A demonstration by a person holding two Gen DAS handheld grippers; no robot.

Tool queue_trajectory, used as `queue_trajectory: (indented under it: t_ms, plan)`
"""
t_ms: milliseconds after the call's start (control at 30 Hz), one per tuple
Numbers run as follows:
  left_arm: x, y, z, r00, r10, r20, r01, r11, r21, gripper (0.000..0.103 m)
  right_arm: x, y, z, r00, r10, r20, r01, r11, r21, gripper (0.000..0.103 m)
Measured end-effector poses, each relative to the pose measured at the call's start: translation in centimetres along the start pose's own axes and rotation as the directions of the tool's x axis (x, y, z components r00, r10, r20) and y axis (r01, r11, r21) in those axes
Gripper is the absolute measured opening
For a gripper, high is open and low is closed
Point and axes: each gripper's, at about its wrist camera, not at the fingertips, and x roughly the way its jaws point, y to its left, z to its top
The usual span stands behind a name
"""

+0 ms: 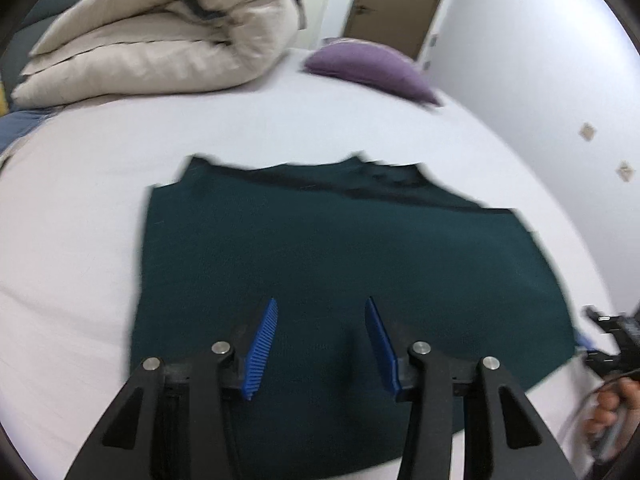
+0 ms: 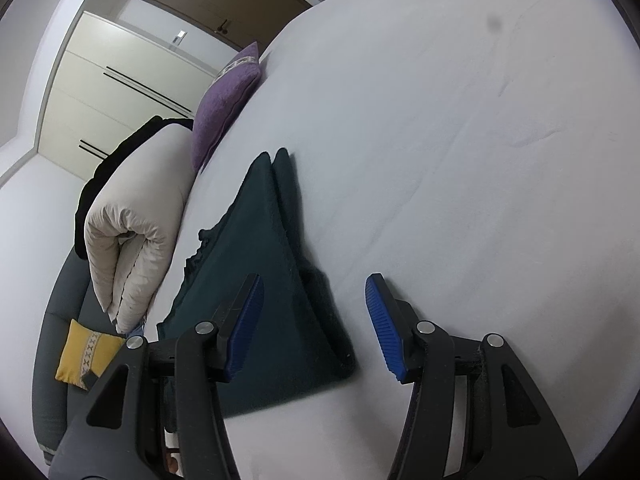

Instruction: Fold small clothes

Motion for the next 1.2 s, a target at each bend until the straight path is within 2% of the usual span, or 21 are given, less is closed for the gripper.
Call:
queue_trajectory:
  t_ms: [33, 200, 267, 433, 500, 633, 733, 767, 833, 867, 900, 967, 1100, 1200]
  plan:
    - [0.3, -1.2, 0.3, 0.998, -0.057, -0.006, 0.057, 0.998, -0.002, 0.049, 0.0, -0.1, 0.1, 1.000, 0.006, -0.005, -0.006, 1.000, 0.010, 0.052]
    - [3.7, -4.4, 0.6, 0.987, -0.147, -0.066, 0.147, 0.989, -0.011, 0.051, 0.9, 0.0, -0.2, 0.997, 0.025, -0.077, -0.022, 0.999, 0.038, 0.052]
    - [5.6, -4.8, 0.4, 0.985, -0.137, -0.107, 0.134, 0.991, -0.028, 0.051, 1.5, 0.3, -0.2, 0.993, 0.042, -0.113, -0.037, 0.998, 0.050, 0.052]
    - [6.8, -4.2, 0.5, 0.982, -0.159, -0.103, 0.151, 0.985, -0.084, 0.051, 3.4, 0.7, 0.3, 0.977, 0.068, -0.204, -0.048, 0.993, 0.106, 0.052]
    - [7.3, -4.3, 0.4, 0.980, -0.163, -0.115, 0.155, 0.985, -0.073, 0.050, 4.1, 0.9, 0.1, 0.966, 0.113, -0.233, -0.078, 0.985, 0.151, 0.053]
    - [7.7, -3.9, 0.5, 0.977, -0.176, -0.121, 0.167, 0.982, -0.087, 0.050, 4.5, 1.0, -0.6, 0.967, 0.139, -0.215, -0.094, 0.974, 0.204, 0.053]
    - [7.6, -3.9, 0.2, 0.978, -0.172, -0.121, 0.163, 0.983, -0.079, 0.050, 5.2, 1.3, -1.0, 0.959, 0.190, -0.209, -0.130, 0.954, 0.269, 0.052]
    - [7.6, -4.0, 0.2, 0.978, -0.170, -0.122, 0.161, 0.984, -0.074, 0.050, 5.7, 1.8, -1.2, 0.953, 0.201, -0.225, -0.137, 0.953, 0.272, 0.052]
    - [7.6, -4.0, 0.1, 0.978, -0.168, -0.124, 0.160, 0.985, -0.068, 0.049, 6.4, 2.9, -1.3, 0.955, 0.171, -0.242, -0.114, 0.966, 0.232, 0.051]
    - [7.6, -4.0, 0.1, 0.978, -0.168, -0.125, 0.161, 0.985, -0.067, 0.049, 6.7, 3.1, -1.3, 0.957, 0.157, -0.242, -0.104, 0.971, 0.217, 0.050]
    - [7.6, -3.9, 0.1, 0.977, -0.171, -0.125, 0.163, 0.984, -0.069, 0.049, 6.9, 3.2, -1.2, 0.958, 0.158, -0.239, -0.107, 0.971, 0.214, 0.044]
    - [7.6, -3.8, 0.0, 0.976, -0.179, -0.124, 0.171, 0.983, -0.072, 0.049, 7.3, 2.4, -1.3, 0.958, 0.177, -0.224, -0.113, 0.956, 0.272, 0.036]
    - [7.6, -3.6, -0.1, 0.975, -0.188, -0.123, 0.180, 0.981, -0.071, 0.049, 6.7, 0.9, -2.0, 0.955, 0.253, -0.155, -0.180, 0.909, 0.377, 0.031]
    - [7.6, -3.5, -0.1, 0.975, -0.186, -0.124, 0.178, 0.981, -0.071, 0.049, 6.5, 0.8, -2.5, 0.959, 0.250, -0.135, -0.185, 0.910, 0.371, 0.023]
